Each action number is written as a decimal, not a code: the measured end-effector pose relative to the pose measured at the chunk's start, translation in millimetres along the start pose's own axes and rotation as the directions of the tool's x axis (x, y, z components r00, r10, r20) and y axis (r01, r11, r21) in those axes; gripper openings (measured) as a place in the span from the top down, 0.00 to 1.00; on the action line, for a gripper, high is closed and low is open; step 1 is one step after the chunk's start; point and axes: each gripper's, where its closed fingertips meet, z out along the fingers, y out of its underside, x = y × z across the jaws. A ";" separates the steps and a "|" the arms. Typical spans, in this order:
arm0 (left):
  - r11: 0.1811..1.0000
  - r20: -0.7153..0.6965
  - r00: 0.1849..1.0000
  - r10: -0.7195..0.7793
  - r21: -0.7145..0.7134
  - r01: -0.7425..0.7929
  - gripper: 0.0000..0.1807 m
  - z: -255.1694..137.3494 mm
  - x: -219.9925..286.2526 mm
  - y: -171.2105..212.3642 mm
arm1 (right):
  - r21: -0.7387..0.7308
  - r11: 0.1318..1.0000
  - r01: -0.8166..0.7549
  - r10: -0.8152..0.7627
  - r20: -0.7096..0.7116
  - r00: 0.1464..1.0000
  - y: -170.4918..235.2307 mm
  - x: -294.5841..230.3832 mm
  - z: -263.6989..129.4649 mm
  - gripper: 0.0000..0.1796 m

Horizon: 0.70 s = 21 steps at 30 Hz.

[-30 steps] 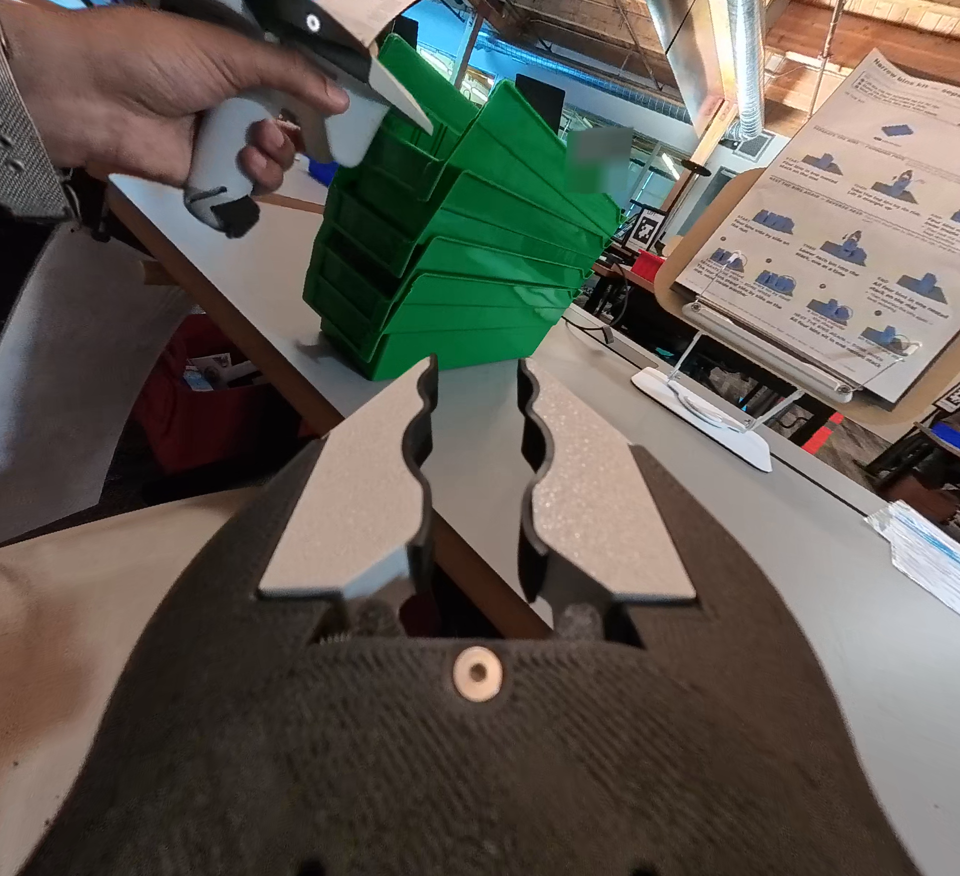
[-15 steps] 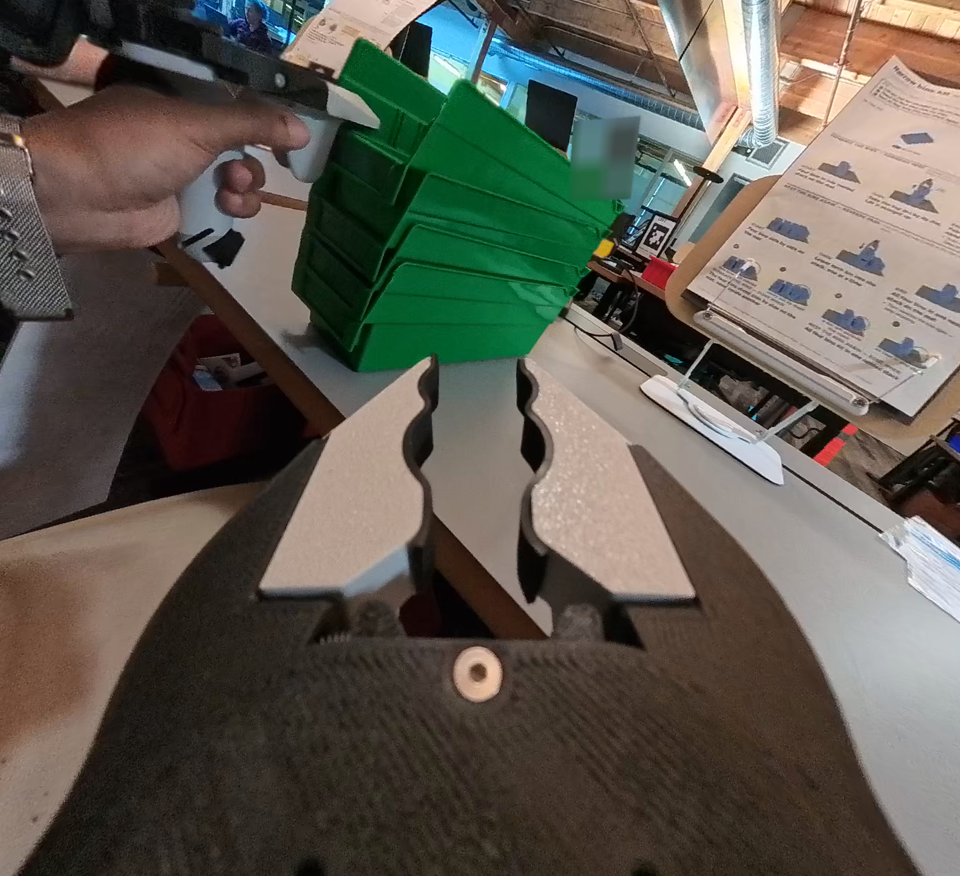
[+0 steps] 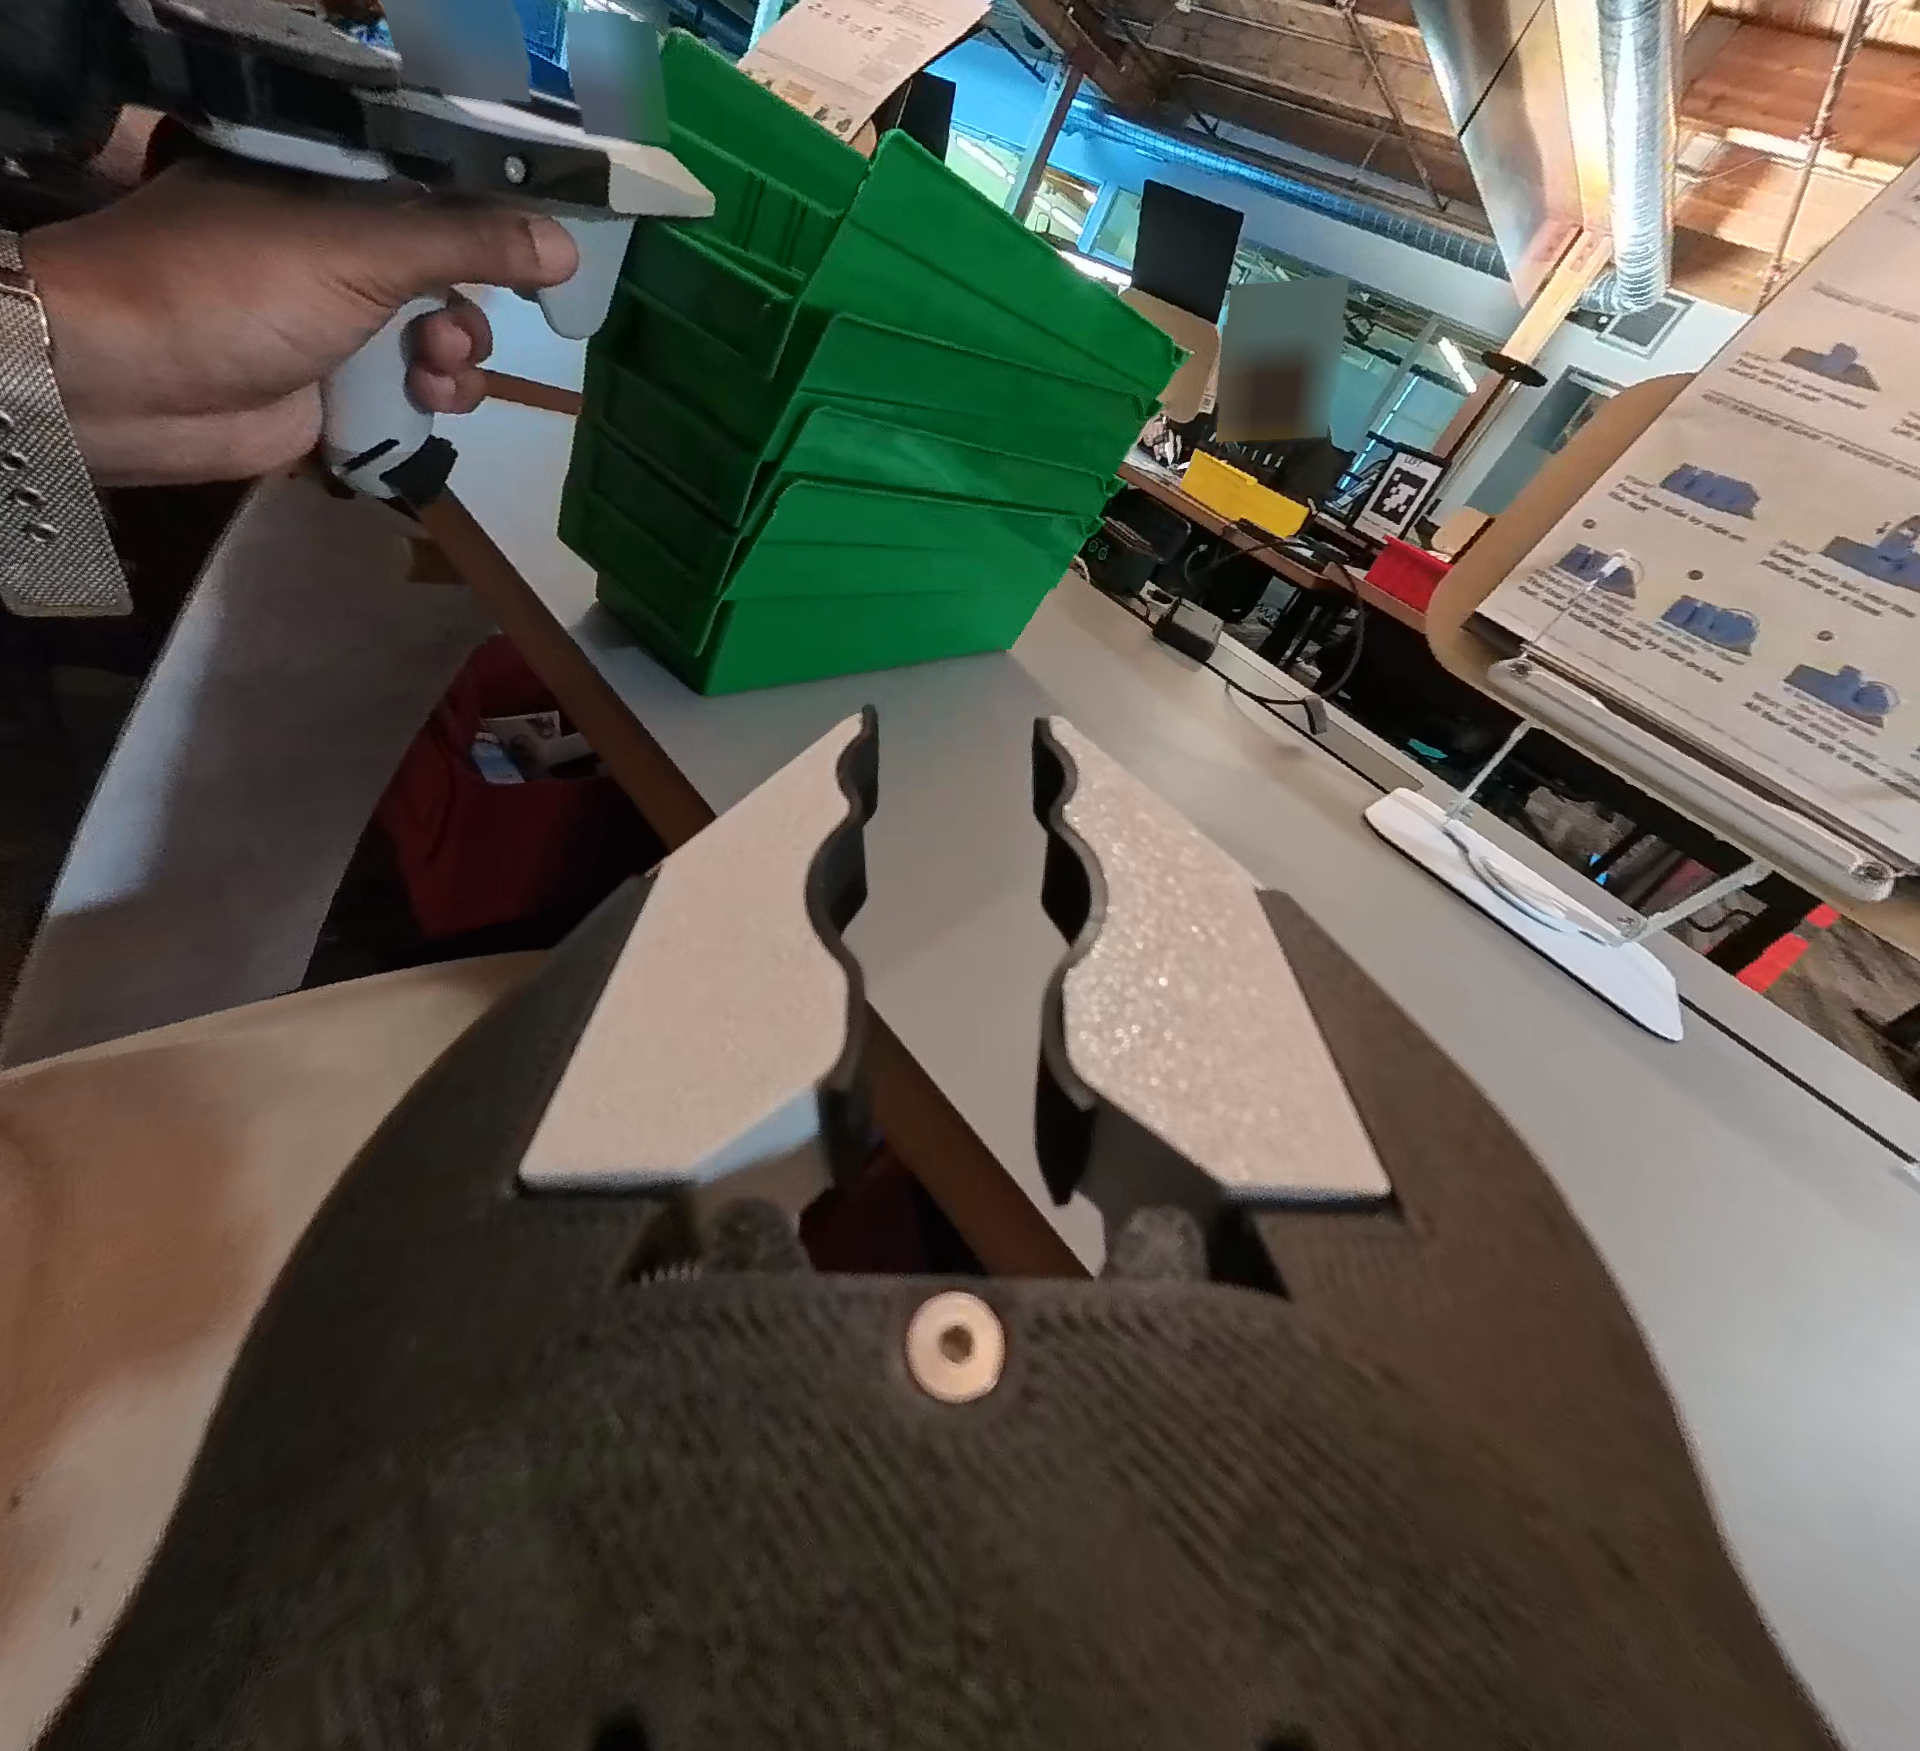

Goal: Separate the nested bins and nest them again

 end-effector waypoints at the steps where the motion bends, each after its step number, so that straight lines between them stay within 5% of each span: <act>1: 1.000 -0.006 1.000 0.001 0.003 -0.001 1.00 0.0 -0.6 0.6 | 0.002 1.000 0.001 -0.001 0.001 1.000 -0.6 -0.5 -0.2 0.84; 14: 0.998 -0.023 0.998 -0.056 0.015 0.056 1.00 5.3 -1.8 -0.6 | -0.031 0.998 -0.046 0.045 -0.035 0.998 5.2 9.2 -8.2 0.84; 21: 0.997 -0.032 0.996 -0.079 0.022 0.079 1.00 10.0 -0.5 0.5 | -0.289 0.935 -0.207 0.216 0.001 0.976 58.0 6.4 -2.4 0.73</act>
